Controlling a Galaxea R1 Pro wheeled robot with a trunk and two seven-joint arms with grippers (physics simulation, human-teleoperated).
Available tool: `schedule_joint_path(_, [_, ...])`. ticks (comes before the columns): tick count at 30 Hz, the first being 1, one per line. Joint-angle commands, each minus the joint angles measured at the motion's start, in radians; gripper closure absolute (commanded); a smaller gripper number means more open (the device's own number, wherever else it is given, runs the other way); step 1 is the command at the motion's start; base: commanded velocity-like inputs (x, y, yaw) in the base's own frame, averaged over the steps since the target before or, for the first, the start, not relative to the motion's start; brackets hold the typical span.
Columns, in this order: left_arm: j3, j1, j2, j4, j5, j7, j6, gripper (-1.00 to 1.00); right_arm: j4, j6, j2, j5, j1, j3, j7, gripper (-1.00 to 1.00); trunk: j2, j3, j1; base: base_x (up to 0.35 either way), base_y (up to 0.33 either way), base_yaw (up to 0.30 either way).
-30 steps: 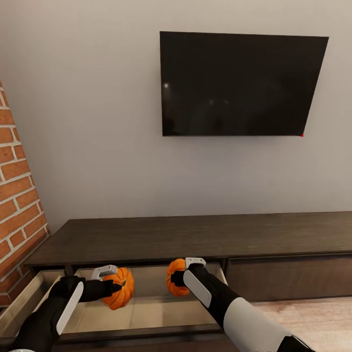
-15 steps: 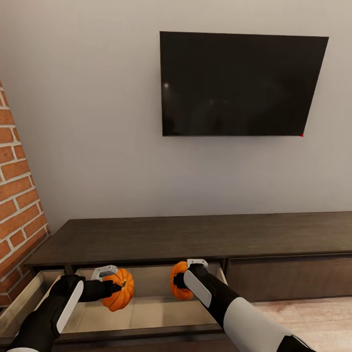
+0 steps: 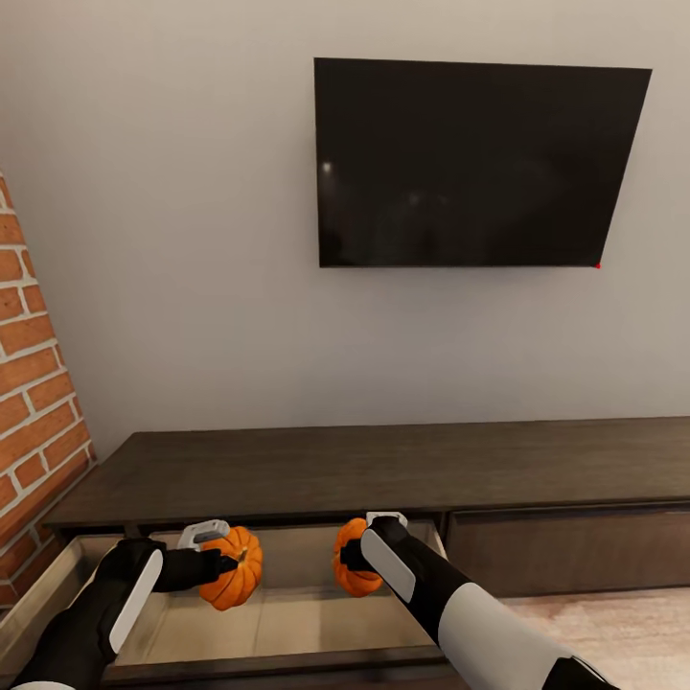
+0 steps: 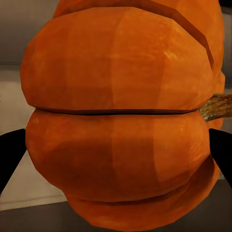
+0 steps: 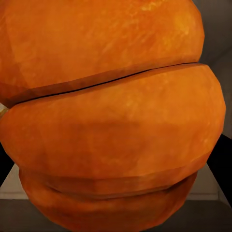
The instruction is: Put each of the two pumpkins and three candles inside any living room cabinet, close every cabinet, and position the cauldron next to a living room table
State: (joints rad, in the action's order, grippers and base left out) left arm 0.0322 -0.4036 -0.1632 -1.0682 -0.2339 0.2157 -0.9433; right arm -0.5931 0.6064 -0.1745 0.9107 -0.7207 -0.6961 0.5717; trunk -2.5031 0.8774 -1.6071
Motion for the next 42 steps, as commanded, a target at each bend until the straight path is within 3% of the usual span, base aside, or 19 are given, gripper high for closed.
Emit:
schedule_joint_path(1, [0.002,-0.001,0.000,-0.001,0.004,0.003,-0.004,1.00,-0.001,0.001,0.000,0.009,-0.001,-0.003,0.008,1.00,-0.001,0.001,0.000,0.043,0.009,0.000])
schedule_joint_path(7, [0.002,0.000,0.002,-0.001,0.004,0.002,-0.005,1.00,-0.001,0.002,0.000,0.013,-0.001,-0.003,0.008,1.00,-0.001,0.001,0.000,0.012,0.003,0.000])
schedule_joint_path(42, [0.002,0.000,0.004,-0.001,0.008,0.002,-0.002,1.00,-0.002,0.001,0.000,0.013,-0.001,-0.003,0.007,1.00,-0.009,0.136,-0.016,0.000,0.000,0.000])
